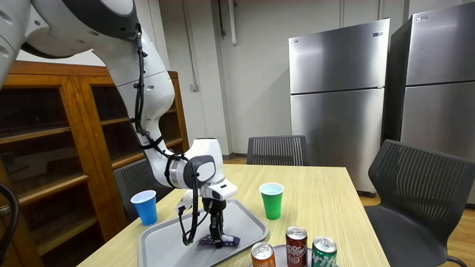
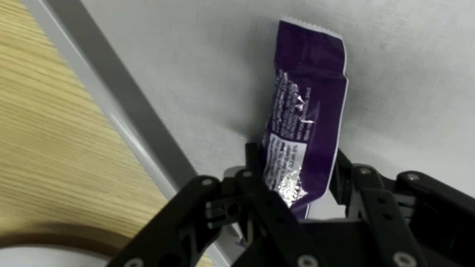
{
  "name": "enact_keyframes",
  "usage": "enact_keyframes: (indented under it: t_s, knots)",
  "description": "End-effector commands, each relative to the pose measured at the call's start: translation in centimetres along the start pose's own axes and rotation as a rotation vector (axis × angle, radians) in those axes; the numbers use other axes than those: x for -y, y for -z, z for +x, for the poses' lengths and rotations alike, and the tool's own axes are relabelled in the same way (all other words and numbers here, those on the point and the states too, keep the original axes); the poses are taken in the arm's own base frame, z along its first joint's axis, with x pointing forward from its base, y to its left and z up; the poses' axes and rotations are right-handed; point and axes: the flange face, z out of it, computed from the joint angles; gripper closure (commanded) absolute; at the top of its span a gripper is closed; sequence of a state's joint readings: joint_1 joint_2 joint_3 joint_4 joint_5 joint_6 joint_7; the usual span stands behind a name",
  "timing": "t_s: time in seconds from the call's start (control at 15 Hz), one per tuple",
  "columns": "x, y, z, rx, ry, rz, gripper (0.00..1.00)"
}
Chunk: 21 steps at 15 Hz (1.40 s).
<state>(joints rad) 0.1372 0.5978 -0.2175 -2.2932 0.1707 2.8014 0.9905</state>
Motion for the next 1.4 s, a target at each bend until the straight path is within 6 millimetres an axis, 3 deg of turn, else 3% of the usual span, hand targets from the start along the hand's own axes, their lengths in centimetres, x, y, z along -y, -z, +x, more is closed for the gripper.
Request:
enact_keyframes:
  t_s: [0.0,0.13,0.47,0.93,1.33]
  knots:
    - [0.3,0.8,0.0,-0.003,-0.017,0.009,0.84]
    - [0.2,1.3,-0.2,-0.015,-0.010,0.002,0.98]
    - [1.2,4.7,-0.6,-0.092,0.040,0.010,0.97]
    - [5.9,10.2,-3.2,-0.215,0.193,0.044,0.96]
    - [10.9,12.5,-5.9,-0.236,0.343,0.090,0.96]
